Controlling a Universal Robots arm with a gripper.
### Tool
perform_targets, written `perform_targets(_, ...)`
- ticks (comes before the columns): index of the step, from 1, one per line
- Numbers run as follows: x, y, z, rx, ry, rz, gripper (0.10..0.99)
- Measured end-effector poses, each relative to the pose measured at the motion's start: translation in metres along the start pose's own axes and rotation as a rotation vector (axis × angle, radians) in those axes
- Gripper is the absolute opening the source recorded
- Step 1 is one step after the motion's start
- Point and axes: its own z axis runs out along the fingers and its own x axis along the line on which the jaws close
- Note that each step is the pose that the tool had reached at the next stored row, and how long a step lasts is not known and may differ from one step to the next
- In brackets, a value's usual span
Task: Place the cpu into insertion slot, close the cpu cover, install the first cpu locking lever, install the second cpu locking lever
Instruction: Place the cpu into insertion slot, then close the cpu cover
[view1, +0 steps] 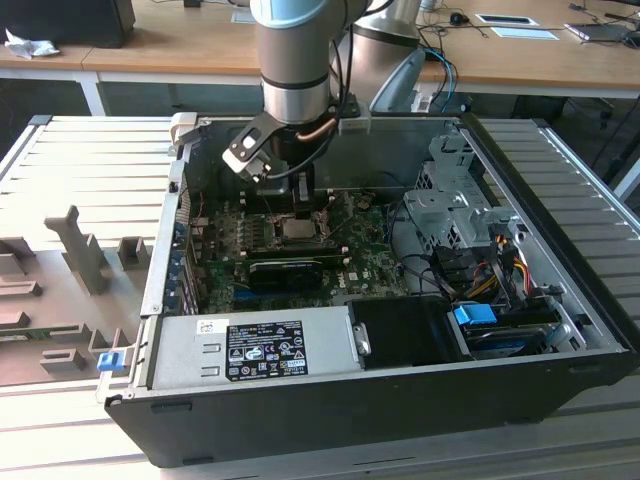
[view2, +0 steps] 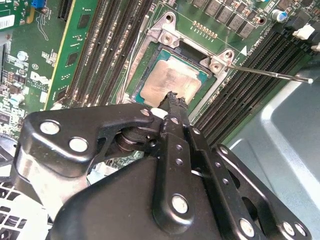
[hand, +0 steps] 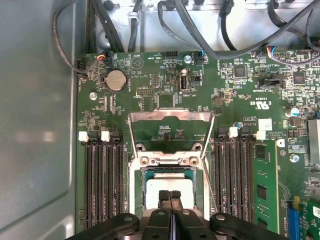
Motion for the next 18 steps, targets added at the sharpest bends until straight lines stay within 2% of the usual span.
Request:
perform_targets(5, 0.0000, 0.0003, -0.0018, 0.000, 0.0001, 0.000, 0.106)
perform_targets(11, -0.0040, 0.0076, -0.0013, 0.001, 0.0003, 0.000, 0.106)
perform_targets(16, -0.0042, 0.0078, -0.0019, 0.001, 0.0015, 0.000, 0.106)
perform_targets(18, -0.0040, 0.0082, -0.0063, 0.001, 0.0014, 0.000, 0.106)
